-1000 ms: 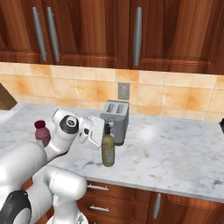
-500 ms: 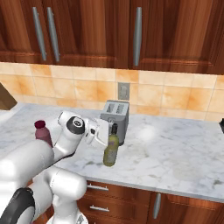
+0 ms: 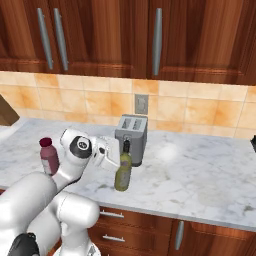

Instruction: There is a wine glass and glass cup on the dining counter. Place the wine bottle next to the wine glass and the juice bottle next to the glass cup.

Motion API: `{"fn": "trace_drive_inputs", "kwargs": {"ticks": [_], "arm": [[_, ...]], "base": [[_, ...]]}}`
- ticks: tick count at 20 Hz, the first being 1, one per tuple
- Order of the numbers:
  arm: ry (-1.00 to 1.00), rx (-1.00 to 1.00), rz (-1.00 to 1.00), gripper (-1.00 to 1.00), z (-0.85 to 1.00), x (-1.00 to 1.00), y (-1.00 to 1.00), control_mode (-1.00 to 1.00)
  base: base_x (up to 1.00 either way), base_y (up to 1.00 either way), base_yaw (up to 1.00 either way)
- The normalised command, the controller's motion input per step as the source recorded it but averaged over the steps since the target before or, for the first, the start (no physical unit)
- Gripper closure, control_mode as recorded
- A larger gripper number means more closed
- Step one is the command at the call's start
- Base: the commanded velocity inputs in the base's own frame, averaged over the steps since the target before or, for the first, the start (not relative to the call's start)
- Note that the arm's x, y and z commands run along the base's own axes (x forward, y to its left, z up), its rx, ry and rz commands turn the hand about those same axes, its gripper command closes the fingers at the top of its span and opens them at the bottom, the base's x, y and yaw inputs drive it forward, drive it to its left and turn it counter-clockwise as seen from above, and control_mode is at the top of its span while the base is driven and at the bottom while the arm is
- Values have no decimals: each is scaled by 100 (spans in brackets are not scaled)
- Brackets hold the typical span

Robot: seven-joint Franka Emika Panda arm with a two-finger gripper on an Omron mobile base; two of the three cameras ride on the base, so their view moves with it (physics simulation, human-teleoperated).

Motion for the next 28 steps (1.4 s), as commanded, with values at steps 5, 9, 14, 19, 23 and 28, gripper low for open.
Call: {"fn": "trace_drive_inputs", "kwargs": {"ticks": [5, 9, 14, 19, 23, 28], "arm": [[2, 0, 7, 100, 36, -28, 18, -100], [0, 0, 8, 100, 37, -26, 17, -100], [0, 0, 8, 100, 44, -25, 18, -100], [0, 0, 11, 100, 36, -30, 13, -100], [-1, 0, 10, 100, 35, -21, 19, -100], [-3, -4, 5, 100, 20, -13, 14, -100]], "base": [[0, 0, 0], [0, 0, 0], [0, 0, 0], [0, 0, 0], [0, 0, 0], [0, 0, 0]]}}
